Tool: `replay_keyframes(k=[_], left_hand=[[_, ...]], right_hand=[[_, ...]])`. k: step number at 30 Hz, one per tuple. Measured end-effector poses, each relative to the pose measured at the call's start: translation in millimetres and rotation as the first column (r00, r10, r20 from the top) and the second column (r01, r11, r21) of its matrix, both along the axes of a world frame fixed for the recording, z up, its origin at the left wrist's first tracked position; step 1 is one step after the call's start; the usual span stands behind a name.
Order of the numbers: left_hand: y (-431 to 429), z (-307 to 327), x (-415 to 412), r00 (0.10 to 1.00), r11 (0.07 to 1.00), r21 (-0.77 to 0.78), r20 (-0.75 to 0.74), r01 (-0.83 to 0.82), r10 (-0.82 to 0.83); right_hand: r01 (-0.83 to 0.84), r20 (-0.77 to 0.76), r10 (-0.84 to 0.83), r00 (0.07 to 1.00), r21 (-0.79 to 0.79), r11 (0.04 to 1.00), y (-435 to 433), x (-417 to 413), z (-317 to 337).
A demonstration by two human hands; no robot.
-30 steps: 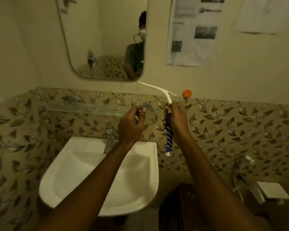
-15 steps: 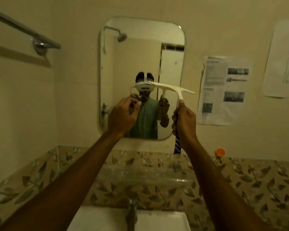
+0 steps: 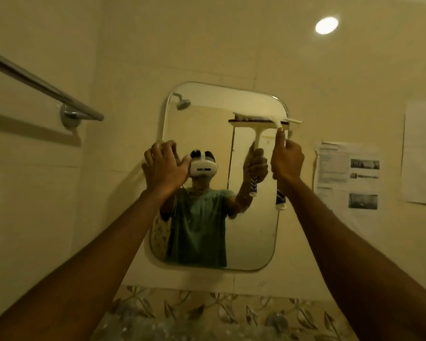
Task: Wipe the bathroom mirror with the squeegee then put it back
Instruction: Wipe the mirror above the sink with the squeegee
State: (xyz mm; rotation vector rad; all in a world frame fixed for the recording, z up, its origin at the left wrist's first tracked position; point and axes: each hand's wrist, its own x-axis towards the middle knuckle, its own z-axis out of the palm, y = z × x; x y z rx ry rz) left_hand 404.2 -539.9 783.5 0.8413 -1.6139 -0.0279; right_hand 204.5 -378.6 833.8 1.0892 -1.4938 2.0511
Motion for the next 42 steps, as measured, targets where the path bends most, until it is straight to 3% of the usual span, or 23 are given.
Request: replay_keyframes(k=[7,15,21,28,37,42], left_hand=[[-23.9,4.8,-0.1,0.984,0.996,0.081,-0.178,0.024,-0.009],[-40.4,16.1,4.3,0.857,0.933,0.169,-0.471,0.318,-0.207],[-48.5,15.5,14.1,0.878,0.937,0.155,-0.422,0.314,-0.225],[-49.1,19.4,22.3,0.865,0.894,0.198,-0.402,0.402,-0.299],[-54.6,20.6,30.2,0.873,0.882,0.209,-0.354,0.422,-0.334],[-57.7,19.0,27.6,0.917,0.918,0.214,-0.299,0.335,-0.264]], right_hand=[[0.156,-0.006,-0.156,0.988,0.033,0.987,-12.1,-26.2,43.8],[0.225,-0.011,-0.224,0.974,0.013,0.974,-18.3,-37.9,58.4],[0.241,-0.005,-0.24,0.971,0.03,0.97,-21.6,-36.7,58.4],[0.24,0.005,-0.24,0.971,-0.005,0.971,-24.5,-28.7,-9.0],[0.296,0.024,-0.303,0.953,0.143,0.944,-6.4,-37.3,73.4],[0.296,-0.019,-0.296,0.955,0.125,0.947,-12.4,-36.1,19.9]])
